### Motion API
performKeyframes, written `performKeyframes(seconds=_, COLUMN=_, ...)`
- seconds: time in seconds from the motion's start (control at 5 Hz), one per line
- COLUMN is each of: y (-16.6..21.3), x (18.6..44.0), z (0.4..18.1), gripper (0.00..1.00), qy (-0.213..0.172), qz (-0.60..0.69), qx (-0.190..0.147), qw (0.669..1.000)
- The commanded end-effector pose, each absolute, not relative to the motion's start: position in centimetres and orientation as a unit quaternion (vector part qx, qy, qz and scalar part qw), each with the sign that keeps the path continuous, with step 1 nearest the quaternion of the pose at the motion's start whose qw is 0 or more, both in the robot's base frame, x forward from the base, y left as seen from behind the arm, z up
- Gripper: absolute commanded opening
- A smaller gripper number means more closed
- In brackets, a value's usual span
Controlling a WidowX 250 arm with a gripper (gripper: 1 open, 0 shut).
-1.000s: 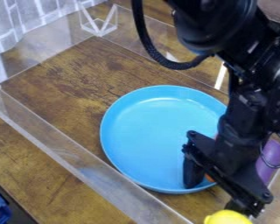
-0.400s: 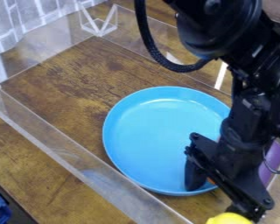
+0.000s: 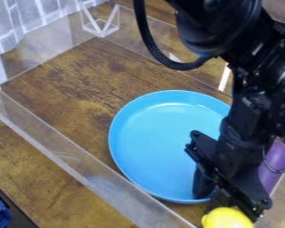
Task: Remove the lemon from the blue tray and put it on the table
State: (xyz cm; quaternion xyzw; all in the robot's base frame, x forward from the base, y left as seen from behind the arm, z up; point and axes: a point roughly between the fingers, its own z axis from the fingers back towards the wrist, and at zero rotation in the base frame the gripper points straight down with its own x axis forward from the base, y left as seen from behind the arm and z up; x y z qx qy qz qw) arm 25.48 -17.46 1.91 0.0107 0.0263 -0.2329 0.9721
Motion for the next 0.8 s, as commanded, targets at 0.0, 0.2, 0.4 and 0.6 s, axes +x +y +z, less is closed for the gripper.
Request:
performKeyframes(seconds=0.0, y=-18.69, x=24.41, z=1.91, gripper=1.0, qy=0.027, qz=-0.258, qx=0.01, qw=0.966)
performKeyframes(seconds=0.2, y=-18.19, x=24.76, z=1.96, gripper=0.0, qy=0.024, qz=-0.256, qx=0.009, qw=0.966)
performKeyframes(seconds=0.4, y=-17.76, x=25.03, z=1.95, gripper=0.0, qy=0.022, qz=-0.254, qx=0.009, qw=0.967)
performKeyframes(seconds=0.6, y=-17.86, x=24.92, z=1.91, gripper=0.0, qy=0.017, qz=-0.258, qx=0.007, qw=0.966)
